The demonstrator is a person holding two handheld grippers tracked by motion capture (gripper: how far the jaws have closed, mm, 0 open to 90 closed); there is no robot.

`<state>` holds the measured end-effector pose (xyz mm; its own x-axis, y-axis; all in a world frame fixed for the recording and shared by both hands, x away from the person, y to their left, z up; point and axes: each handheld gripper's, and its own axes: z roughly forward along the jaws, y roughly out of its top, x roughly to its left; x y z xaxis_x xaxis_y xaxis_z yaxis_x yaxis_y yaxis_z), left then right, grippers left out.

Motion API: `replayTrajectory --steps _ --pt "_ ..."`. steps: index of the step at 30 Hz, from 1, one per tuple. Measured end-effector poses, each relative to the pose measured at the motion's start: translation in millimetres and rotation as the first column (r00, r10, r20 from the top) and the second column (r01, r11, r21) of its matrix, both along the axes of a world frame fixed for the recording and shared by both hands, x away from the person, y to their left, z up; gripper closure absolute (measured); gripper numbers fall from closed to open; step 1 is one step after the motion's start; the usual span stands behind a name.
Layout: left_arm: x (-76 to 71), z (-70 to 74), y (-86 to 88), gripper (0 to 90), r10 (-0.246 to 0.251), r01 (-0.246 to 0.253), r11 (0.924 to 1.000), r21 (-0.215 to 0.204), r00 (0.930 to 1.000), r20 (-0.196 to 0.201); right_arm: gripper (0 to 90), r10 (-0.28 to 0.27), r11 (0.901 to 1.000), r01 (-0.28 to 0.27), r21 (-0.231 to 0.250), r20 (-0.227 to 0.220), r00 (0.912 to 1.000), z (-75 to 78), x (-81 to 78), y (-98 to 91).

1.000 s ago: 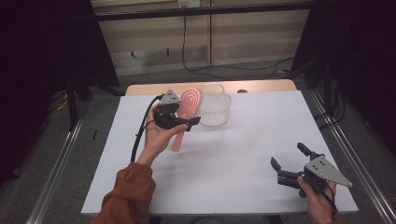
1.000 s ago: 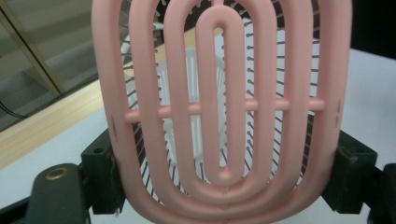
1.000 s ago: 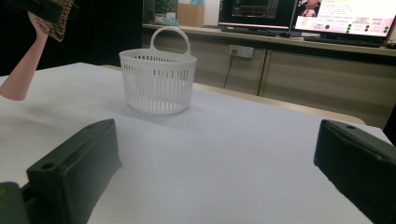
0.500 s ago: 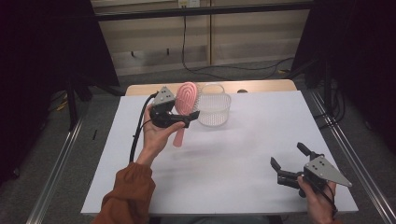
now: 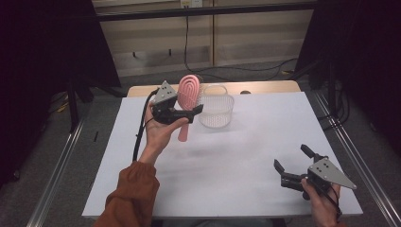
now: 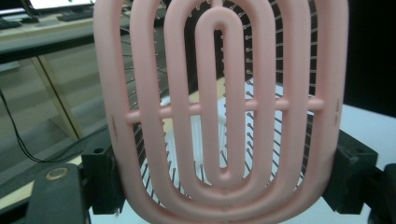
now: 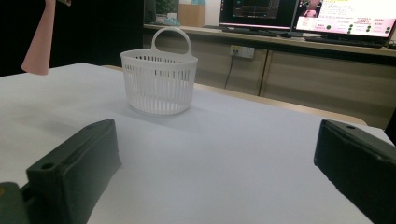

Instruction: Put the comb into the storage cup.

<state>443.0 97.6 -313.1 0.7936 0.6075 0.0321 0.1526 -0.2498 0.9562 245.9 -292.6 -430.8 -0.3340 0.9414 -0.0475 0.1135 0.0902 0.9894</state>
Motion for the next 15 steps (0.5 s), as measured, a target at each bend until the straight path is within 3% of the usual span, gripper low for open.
replayTrajectory --steps 8,15 --pt "5.7 14.2 -2.1 19.3 0.002 -0.001 0.9992 -0.039 0.9996 0.027 0.0 0.001 1.0000 -0.001 0.001 0.007 1.0000 0.2 -0.2 0.0" --pt "18.2 11.3 -5.8 19.2 0.034 -0.034 0.9987 -0.039 0.9994 0.008 0.0 0.001 1.0000 -0.001 0.001 0.005 1.0000 0.3 -0.5 -0.3"
